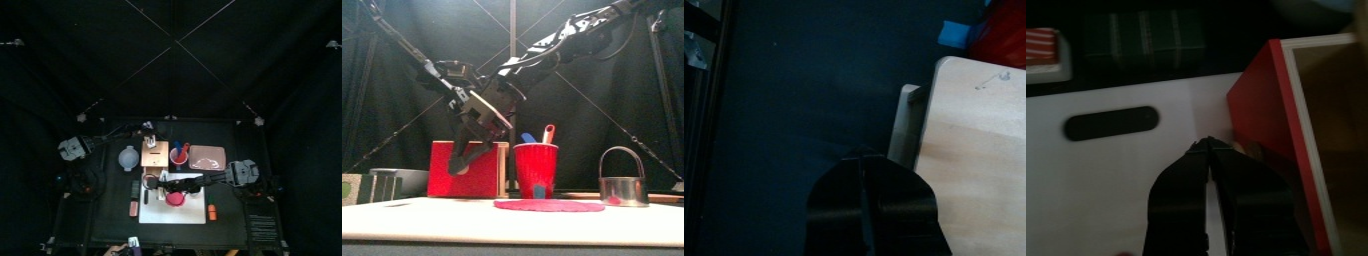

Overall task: Get the cutter from the drawer then cut the dough then place the extra dough in the bowl
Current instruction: Cut the dough

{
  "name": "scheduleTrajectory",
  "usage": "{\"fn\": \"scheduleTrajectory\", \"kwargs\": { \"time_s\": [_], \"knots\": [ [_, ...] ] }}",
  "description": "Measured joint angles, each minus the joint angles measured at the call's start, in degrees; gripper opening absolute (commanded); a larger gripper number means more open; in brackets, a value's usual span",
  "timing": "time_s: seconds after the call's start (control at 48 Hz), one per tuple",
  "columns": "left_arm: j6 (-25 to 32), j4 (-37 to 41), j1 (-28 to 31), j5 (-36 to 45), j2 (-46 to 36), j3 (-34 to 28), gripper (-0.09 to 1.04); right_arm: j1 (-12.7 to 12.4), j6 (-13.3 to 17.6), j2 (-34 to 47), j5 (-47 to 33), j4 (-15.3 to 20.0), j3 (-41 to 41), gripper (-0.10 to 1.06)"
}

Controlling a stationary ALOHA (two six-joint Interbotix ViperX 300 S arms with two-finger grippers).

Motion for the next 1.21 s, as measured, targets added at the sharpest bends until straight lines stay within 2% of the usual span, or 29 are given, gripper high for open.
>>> {"fn": "scheduleTrajectory", "kwargs": {
  "time_s": [0.396, 0.667, 0.958, 1.125, 1.208],
  "knots": [
    [0.0, 0.0, 0.1, -0.2, -0.1, 0.3, 0.3, -4.0, 0.0, 0.0, 0.4, -4.0, -1.2, 0.19],
    [-0.4, 0.0, 0.2, -1.1, -0.1, 0.5, 0.3, -4.2, 0.1, 0.0, 0.2, -4.0, -1.5, 0.19],
    [-0.7, -0.5, 0.4, -9.1, -5.5, 0.6, 0.3, -0.6, 0.4, -2.1, -0.4, -2.0, -2.8, 0.19],
    [-0.8, -1.9, 0.4, -11.6, -9.9, 1.9, 0.3, 2.3, 0.4, -7.4, -1.4, -1.8, -1.1, 0.19],
    [-1.0, -2.8, -0.9, -13.8, -12.3, 4.0, 0.3, 3.6, 0.7, -11.6, -1.2, -1.8, 2.5, 0.2]
  ]
}}
